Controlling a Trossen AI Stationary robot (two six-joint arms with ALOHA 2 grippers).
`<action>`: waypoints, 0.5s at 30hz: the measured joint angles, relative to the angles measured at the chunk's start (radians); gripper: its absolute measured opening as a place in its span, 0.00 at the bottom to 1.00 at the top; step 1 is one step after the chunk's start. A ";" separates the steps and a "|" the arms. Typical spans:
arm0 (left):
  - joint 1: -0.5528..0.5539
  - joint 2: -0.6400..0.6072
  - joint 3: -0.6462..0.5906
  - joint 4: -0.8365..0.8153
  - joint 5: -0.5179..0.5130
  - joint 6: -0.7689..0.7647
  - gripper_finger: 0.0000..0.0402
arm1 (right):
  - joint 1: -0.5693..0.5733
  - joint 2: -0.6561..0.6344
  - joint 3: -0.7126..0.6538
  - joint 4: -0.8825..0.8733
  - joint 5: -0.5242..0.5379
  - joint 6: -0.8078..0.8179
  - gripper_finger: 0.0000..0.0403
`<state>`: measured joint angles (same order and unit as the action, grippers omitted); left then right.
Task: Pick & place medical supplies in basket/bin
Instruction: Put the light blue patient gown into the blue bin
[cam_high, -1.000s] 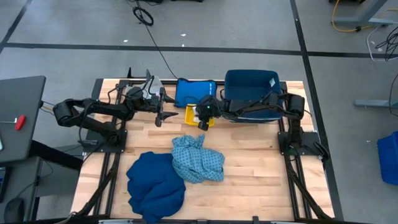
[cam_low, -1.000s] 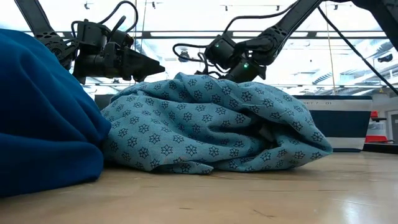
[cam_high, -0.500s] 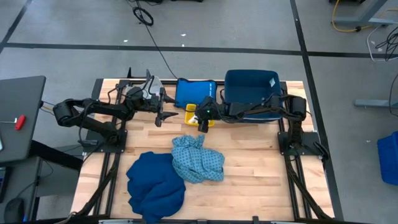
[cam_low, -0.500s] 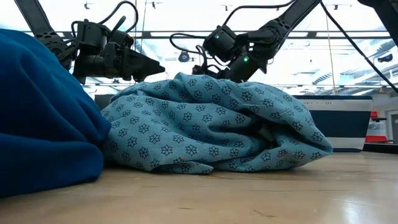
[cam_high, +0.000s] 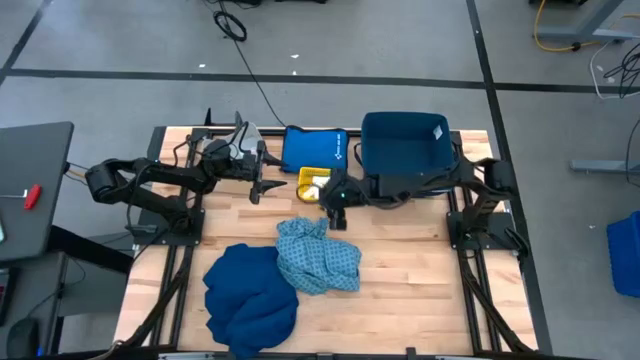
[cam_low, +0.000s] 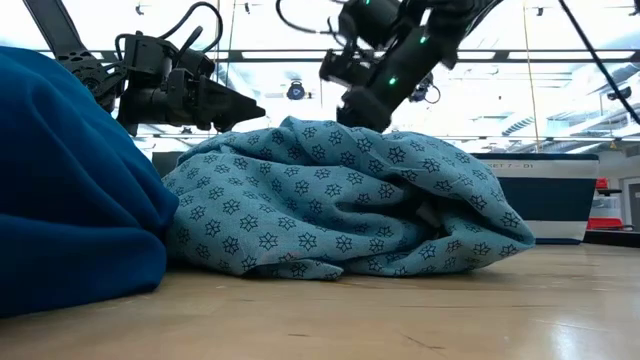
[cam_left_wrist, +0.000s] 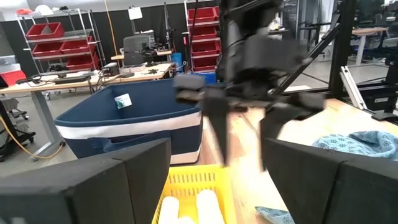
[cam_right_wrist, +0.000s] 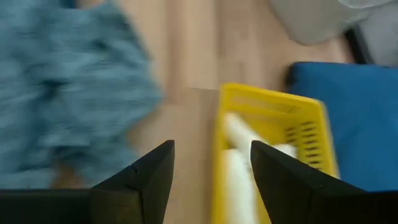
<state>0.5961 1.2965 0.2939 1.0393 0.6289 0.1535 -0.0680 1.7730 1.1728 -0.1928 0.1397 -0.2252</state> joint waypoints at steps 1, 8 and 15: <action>0.000 0.000 0.000 0.000 0.000 0.000 0.64 | 0.018 -0.010 0.000 -0.022 -0.001 0.005 0.54; 0.000 0.000 0.000 0.001 0.000 -0.002 0.64 | 0.129 -0.032 0.022 -0.151 0.001 0.147 0.64; 0.000 0.000 0.000 0.002 0.000 -0.008 0.64 | 0.260 -0.031 0.125 -0.329 0.006 0.264 0.76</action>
<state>0.5961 1.2964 0.2939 1.0416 0.6289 0.1452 0.1917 1.7416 1.2979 -0.5218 0.1457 0.0384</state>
